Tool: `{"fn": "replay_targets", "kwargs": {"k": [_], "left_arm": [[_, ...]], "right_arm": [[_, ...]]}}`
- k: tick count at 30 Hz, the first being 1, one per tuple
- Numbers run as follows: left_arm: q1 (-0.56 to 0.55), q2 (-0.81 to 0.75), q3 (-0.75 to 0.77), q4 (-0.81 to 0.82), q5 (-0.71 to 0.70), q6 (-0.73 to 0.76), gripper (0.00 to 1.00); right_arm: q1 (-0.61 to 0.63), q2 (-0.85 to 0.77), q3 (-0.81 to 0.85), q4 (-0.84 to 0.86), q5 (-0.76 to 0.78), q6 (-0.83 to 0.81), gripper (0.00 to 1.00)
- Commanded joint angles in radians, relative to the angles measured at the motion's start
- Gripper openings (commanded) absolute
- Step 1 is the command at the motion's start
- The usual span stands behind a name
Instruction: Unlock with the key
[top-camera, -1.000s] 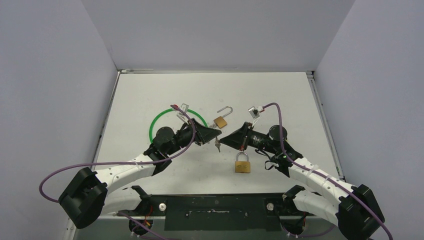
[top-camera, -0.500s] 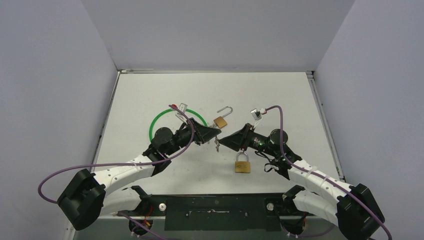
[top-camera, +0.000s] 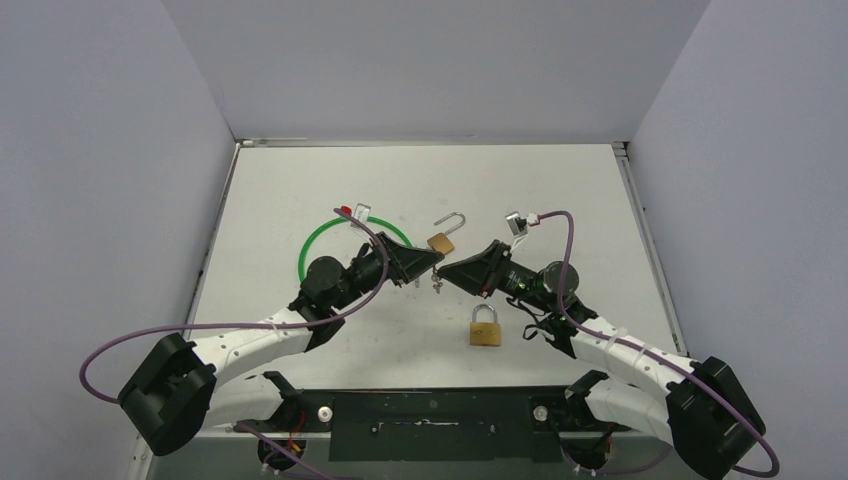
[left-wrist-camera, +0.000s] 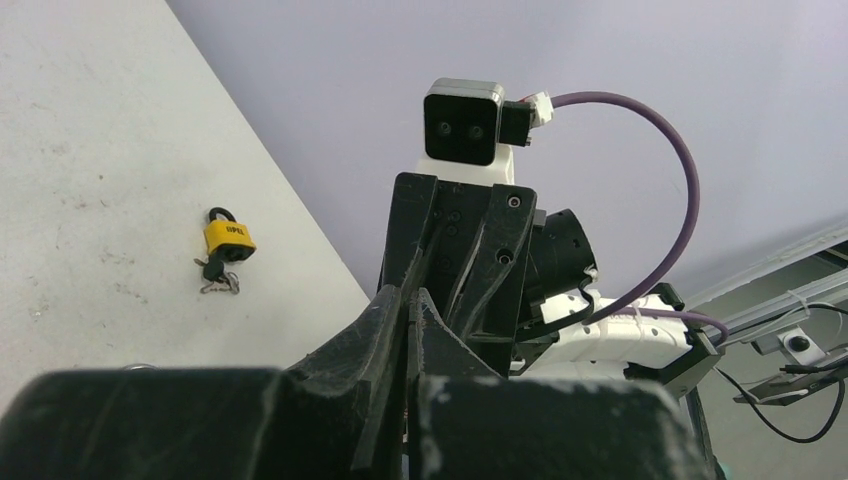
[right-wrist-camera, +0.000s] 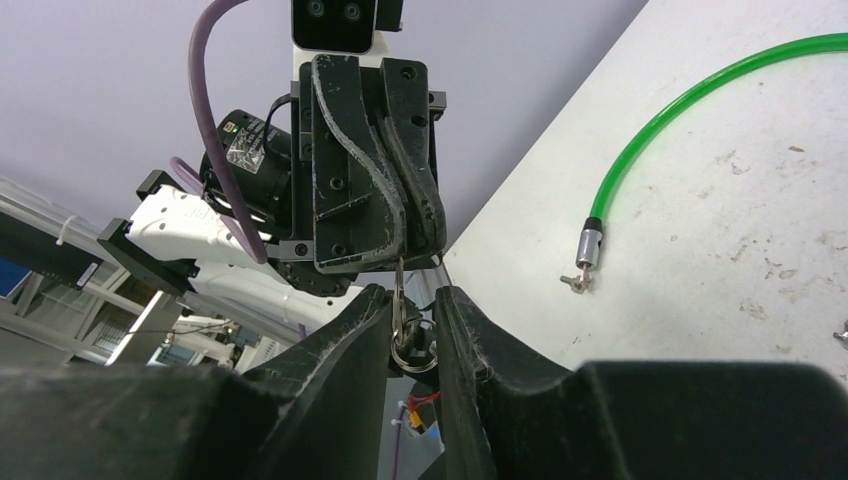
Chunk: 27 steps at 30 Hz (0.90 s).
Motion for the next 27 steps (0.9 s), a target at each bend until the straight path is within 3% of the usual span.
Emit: {"fn": "replay_targets", "kwargs": {"k": [1,14,20,27], "left_arm": [[-0.007,0.008,0.008,0.121,0.003,-0.016,0.0],[-0.01,-0.007,0.006,0.122,-0.016,0.006,0.0],[-0.011,-0.01,0.0,0.125,-0.015,0.004,0.0],[-0.015,-0.004,0.0,0.136,-0.016,-0.001,0.0]], "right_arm": [[0.02,0.017,0.008,0.132,0.013,0.011,0.25],[0.03,-0.005,-0.066,0.263,0.059,0.072,0.23],[0.03,0.004,-0.051,0.263,0.069,0.074,0.32],[0.037,0.019,-0.028,0.249,0.052,0.067,0.16]]}}
